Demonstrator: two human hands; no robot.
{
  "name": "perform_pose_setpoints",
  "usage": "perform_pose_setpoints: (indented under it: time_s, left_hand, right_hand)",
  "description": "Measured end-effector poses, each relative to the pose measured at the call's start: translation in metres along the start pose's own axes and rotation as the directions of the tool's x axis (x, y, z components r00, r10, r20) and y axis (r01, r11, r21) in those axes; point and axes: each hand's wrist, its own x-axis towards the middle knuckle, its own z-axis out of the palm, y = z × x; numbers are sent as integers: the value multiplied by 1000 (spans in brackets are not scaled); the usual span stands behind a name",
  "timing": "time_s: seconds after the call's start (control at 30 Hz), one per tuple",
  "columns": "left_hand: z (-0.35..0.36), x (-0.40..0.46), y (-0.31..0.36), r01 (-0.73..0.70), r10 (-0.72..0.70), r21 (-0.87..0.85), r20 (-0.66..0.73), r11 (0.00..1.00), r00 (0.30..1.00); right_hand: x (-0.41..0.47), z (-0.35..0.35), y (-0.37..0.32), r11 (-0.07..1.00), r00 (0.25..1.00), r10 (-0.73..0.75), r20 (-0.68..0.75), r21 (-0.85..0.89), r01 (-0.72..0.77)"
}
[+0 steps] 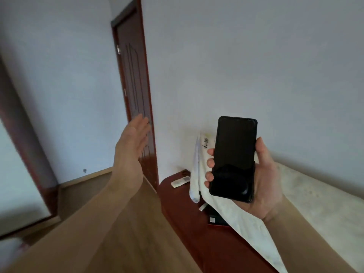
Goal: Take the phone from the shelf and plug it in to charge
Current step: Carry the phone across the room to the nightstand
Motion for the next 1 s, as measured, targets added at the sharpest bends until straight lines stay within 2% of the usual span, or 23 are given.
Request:
perform_pose_setpoints:
  time_s: [0.1, 0.2, 0.27, 0.37, 0.5, 0.63, 0.77, 0.9, 1.0]
  left_hand:
    - [-90, 28, 21, -64, 72, 70, -106, 995, 992]
    - [-180, 54, 45, -99, 125, 125, -221, 987, 967]
    - [-237, 73, 57, -127, 170, 176, -253, 976, 952]
    - [-335, 102, 69, -155, 228, 237, -322, 959, 919]
    - [-425, 142, 73, -140, 249, 292, -379, 946, 891]
    - [-470, 187, 63, -151, 268, 307, -386, 940, 883]
    - [-501, 245, 39, -143, 261, 332, -344, 932, 902]
    - [-537, 315, -6, -133, 319, 484, -326, 865, 890]
    - [-571, 390, -43, -144, 312, 403, -393, 904, 865]
  right_hand:
    - [89, 31, 50, 995, 992, 94, 87, -25, -92]
    - [177, 68, 105, 988, 978, 149, 149, 23, -154]
    - [235, 91, 138, 986, 979, 161, 128, 18, -165]
    - [320, 123, 196, 973, 955, 232, 183, -34, -229]
    - [409, 138, 251, 951, 915, 308, 262, -73, -299]
    - [480, 134, 277, 941, 894, 337, 294, -91, -325]
    - [558, 111, 291, 934, 880, 354, 317, -76, -349]
    - [652, 75, 307, 927, 876, 371, 308, -62, -371]
    - [738, 44, 314, 925, 882, 378, 281, -70, -374]
